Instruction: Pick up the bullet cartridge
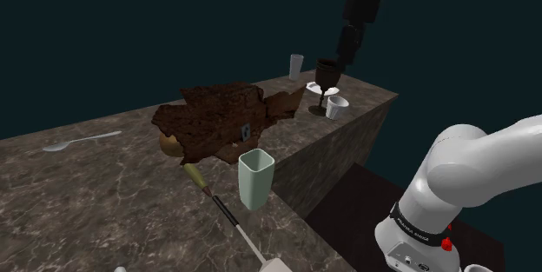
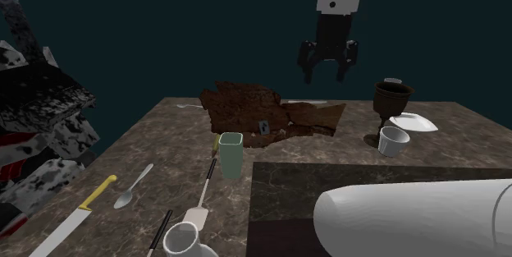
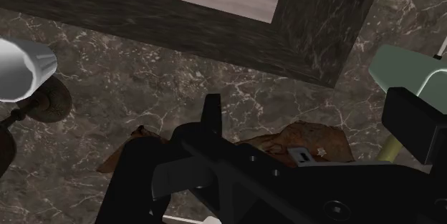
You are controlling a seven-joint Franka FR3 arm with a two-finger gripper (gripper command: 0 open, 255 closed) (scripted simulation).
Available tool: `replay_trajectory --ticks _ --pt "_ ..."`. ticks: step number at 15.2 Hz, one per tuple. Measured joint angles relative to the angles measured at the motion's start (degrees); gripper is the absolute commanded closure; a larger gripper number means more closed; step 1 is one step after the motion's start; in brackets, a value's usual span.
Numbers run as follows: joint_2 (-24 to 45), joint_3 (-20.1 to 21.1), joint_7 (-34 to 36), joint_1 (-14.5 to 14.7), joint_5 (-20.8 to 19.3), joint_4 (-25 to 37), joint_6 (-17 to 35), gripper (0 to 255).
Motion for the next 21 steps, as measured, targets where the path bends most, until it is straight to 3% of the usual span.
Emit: replay_trajectory --ticks 4,12,21 --pt "0.8 2.4 3.0 0.4 1.5 -1.7 2.7 0" --pt "6.8 11.0 13.3 1.6 5.7 -6.7 15.2 0" --pt "20.8 21.3 26.3 1.5 6.4 -5.5 29.5 0"
